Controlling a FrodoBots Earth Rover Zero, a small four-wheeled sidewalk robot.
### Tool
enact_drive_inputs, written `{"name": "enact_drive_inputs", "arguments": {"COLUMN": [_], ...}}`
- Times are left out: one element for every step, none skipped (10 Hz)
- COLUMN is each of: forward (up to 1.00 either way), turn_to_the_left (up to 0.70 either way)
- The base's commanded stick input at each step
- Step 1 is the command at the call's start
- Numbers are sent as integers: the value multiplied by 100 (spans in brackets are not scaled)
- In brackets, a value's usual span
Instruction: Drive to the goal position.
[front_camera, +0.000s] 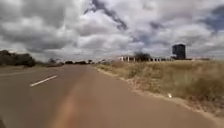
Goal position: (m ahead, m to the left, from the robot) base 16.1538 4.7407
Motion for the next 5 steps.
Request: {"name": "enact_drive_inputs", "arguments": {"forward": [85, 83, 84, 84, 85], "turn_to_the_left": [0, 0, 0, 0, 0]}}
